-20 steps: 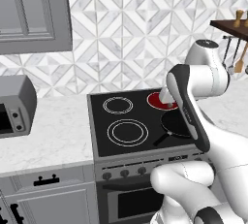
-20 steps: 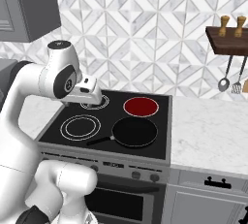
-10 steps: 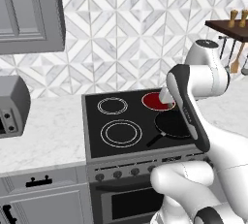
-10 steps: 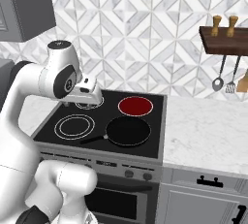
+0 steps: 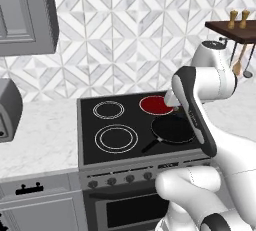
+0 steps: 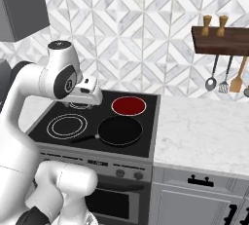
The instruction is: Turn off the rear right burner of the stove.
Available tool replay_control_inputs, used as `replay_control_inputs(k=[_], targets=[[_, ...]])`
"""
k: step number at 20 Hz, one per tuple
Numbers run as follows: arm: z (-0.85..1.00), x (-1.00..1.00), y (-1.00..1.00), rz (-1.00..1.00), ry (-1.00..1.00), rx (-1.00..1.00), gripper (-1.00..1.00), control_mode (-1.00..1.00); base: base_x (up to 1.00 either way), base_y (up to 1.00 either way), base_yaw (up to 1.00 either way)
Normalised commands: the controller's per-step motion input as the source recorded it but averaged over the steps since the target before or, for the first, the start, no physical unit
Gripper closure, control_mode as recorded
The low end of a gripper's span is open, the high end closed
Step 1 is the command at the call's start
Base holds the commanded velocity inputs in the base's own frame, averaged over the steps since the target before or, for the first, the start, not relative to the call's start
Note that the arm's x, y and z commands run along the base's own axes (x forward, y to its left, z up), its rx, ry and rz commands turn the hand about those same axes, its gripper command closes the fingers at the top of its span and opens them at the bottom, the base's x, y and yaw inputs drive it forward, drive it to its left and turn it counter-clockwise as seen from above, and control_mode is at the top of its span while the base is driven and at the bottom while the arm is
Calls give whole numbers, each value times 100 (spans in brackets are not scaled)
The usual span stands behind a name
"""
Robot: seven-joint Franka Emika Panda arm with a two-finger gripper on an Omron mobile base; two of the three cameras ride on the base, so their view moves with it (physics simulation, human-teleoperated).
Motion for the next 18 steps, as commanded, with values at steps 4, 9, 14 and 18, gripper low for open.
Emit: replay_control_inputs(k=[4,9,14,18], targets=[[0,0,0,0,0,0,-100,100,0,-39,0],[0,0,0,0,0,0,-100,100,0,-34,0],[0,0,0,0,0,0,-100,100,-1,-37,0],[0,0,0,0,0,0,-100,100,-6,-40,0]])
